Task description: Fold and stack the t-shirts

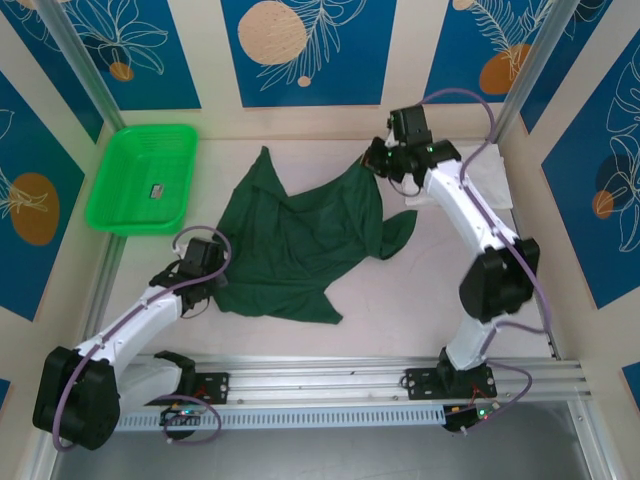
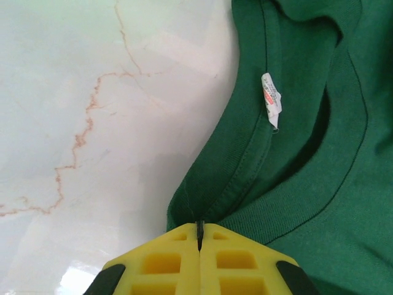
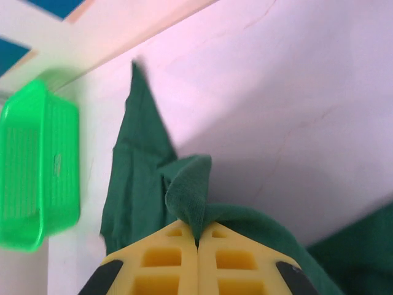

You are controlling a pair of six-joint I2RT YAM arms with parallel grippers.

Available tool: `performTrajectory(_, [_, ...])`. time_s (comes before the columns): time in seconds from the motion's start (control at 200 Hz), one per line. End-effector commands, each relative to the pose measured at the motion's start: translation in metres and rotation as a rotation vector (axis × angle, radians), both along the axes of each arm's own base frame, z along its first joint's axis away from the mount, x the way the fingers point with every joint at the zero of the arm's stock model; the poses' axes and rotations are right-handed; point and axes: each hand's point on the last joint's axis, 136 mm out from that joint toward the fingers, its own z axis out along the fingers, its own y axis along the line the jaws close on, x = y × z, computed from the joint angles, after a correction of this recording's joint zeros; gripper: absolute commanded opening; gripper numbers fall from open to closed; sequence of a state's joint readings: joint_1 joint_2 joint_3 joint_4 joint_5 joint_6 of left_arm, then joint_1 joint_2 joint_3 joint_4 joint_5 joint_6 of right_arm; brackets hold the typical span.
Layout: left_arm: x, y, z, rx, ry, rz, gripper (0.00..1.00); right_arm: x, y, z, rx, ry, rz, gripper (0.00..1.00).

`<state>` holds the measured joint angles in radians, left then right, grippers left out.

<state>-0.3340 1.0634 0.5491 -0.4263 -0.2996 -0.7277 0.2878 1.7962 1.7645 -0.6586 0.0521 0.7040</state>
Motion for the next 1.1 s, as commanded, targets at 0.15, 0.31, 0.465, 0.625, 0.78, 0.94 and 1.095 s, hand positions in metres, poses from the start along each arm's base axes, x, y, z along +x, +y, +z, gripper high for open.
performTrajectory(0.15, [0.000, 0.023, 0.008, 0.042, -0.029, 0.106, 0.00, 0.116, -0.048, -0.045, -0.016, 0.021, -0.115, 0.03])
performTrajectory(0.31, [0.015, 0.026, 0.014, 0.030, -0.043, 0.142, 0.00, 0.171, -0.063, -0.056, 0.076, -0.023, -0.121, 0.05])
performTrajectory(0.465, [0.035, 0.034, 0.027, 0.056, -0.055, 0.189, 0.00, 0.200, -0.094, -0.062, 0.135, -0.081, -0.201, 0.18])
performTrajectory(0.625, [0.067, 0.037, 0.048, 0.044, -0.078, 0.226, 0.00, 0.207, -0.113, -0.042, 0.128, -0.142, -0.243, 0.65])
performTrajectory(0.78, [0.105, 0.026, 0.080, 0.007, -0.091, 0.196, 0.35, 0.162, -0.124, -0.008, 0.041, -0.061, -0.282, 0.75])
performTrajectory(0.94, [0.109, 0.011, 0.115, -0.051, -0.134, 0.125, 0.82, 0.068, -0.116, -0.028, -0.034, 0.086, -0.229, 0.76])
performTrajectory(1.095, [0.077, -0.027, 0.109, -0.137, -0.123, -0.020, 0.71, -0.026, -0.134, -0.089, -0.015, 0.202, -0.294, 0.72])
